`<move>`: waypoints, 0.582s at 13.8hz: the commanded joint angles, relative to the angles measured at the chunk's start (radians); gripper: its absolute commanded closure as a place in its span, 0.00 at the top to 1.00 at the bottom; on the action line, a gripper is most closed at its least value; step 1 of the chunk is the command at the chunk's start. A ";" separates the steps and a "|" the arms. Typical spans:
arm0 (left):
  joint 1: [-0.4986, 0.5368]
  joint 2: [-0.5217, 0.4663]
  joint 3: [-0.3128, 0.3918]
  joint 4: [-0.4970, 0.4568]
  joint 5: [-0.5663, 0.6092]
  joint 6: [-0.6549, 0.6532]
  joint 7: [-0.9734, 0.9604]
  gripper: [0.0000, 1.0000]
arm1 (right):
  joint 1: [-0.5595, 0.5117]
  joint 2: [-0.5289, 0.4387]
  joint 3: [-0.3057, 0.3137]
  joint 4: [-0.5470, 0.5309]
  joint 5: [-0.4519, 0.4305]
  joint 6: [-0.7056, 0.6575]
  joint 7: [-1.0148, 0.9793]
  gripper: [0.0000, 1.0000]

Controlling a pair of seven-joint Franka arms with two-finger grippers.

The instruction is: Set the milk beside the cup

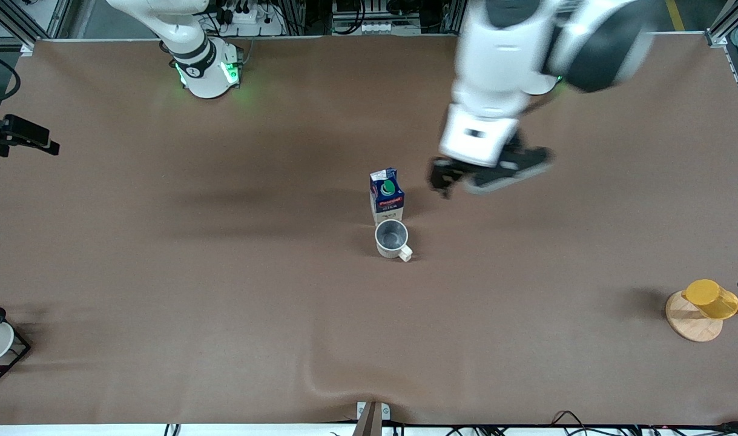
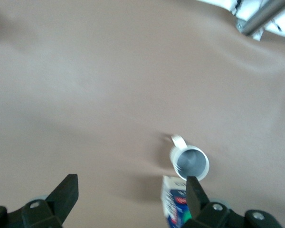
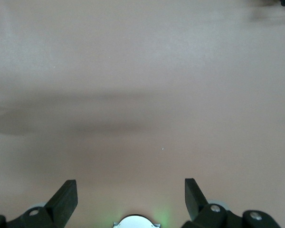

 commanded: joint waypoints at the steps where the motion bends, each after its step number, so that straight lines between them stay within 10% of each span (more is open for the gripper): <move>1: 0.187 -0.048 -0.011 -0.026 -0.087 -0.005 0.232 1.00 | -0.023 -0.006 0.013 0.006 -0.001 0.000 -0.011 1.00; 8: 0.378 -0.084 -0.005 -0.028 -0.089 -0.121 0.521 1.00 | -0.023 -0.007 0.013 0.003 -0.002 -0.004 -0.011 1.00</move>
